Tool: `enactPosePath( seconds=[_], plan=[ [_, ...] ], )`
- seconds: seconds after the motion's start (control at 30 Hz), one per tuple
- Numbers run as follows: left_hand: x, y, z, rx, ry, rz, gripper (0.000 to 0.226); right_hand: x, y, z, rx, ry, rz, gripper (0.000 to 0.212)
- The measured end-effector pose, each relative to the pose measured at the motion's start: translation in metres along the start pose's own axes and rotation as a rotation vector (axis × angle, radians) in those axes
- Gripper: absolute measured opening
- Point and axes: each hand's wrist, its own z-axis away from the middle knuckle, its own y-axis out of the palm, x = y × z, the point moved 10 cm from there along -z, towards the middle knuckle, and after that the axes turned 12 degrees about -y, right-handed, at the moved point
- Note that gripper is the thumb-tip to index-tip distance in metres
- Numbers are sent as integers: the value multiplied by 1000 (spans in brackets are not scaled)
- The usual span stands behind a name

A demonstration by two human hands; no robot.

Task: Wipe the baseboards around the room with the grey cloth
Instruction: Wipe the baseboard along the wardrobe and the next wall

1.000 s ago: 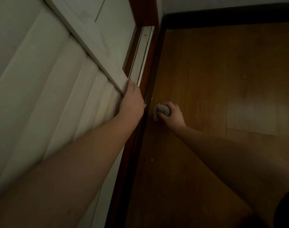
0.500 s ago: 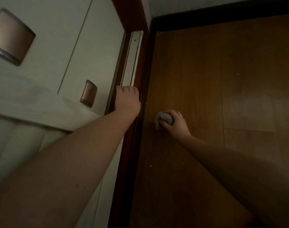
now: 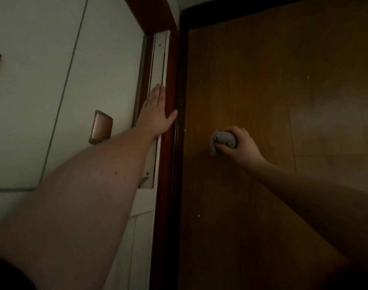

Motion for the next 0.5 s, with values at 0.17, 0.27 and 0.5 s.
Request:
enactPosePath(
  seconds=[0.17,0.27,0.5],
  plan=[
    [3,6,-1,-145,-10,77,77,1,12,-15,-1,-25,-63,44],
    [6,7,-2,-148,-21,101,72,6,24,-27,60,-24,-59,49],
    [10,8,1,-32,-31,175,67,11,20,-40,116,168,-20,65]
  ],
)
